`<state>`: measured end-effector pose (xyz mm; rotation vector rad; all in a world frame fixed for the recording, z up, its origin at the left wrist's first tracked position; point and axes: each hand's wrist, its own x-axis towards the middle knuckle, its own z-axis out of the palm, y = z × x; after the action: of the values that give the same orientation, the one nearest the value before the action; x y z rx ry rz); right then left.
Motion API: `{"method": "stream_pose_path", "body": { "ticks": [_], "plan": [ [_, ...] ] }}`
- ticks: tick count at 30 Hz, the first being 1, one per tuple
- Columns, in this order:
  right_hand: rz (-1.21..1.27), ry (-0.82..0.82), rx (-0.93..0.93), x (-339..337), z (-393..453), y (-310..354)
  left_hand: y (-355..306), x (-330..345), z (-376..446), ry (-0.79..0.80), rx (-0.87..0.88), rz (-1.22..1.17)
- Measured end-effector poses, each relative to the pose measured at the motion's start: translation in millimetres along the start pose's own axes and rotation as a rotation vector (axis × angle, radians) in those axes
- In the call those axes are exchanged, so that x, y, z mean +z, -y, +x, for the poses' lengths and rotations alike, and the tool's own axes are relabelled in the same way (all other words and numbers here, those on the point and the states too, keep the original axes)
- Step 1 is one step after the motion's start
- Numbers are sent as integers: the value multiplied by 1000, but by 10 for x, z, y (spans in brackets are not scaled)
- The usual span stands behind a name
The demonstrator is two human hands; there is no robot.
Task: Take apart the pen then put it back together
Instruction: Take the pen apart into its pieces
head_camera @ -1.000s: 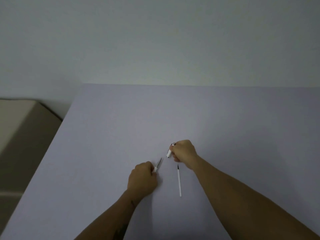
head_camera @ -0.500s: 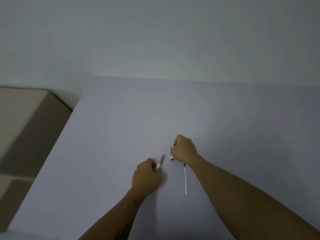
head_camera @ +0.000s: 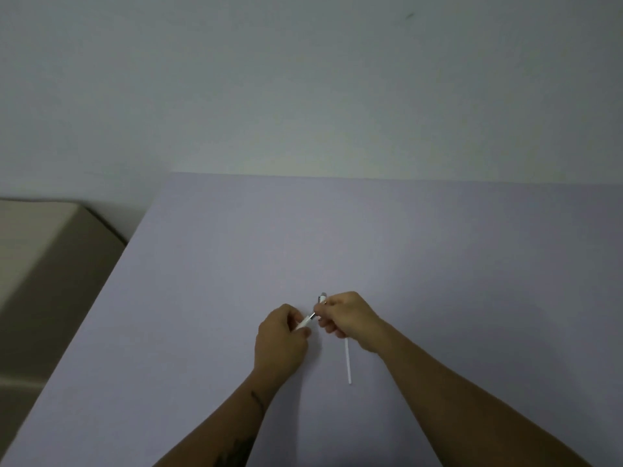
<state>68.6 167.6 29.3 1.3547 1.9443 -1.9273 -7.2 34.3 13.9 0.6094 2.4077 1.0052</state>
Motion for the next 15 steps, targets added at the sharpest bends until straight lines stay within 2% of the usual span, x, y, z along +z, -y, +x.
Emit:
{"method": "stream_pose_path", "body": {
  "ticks": [7, 15],
  "plan": [
    [187, -165, -100, 29, -109, -3, -149, 24, -38, 36, 66, 4],
    [387, -14, 7, -45, -219, -15, -174, -62, -99, 128, 55, -60]
  ]
}}
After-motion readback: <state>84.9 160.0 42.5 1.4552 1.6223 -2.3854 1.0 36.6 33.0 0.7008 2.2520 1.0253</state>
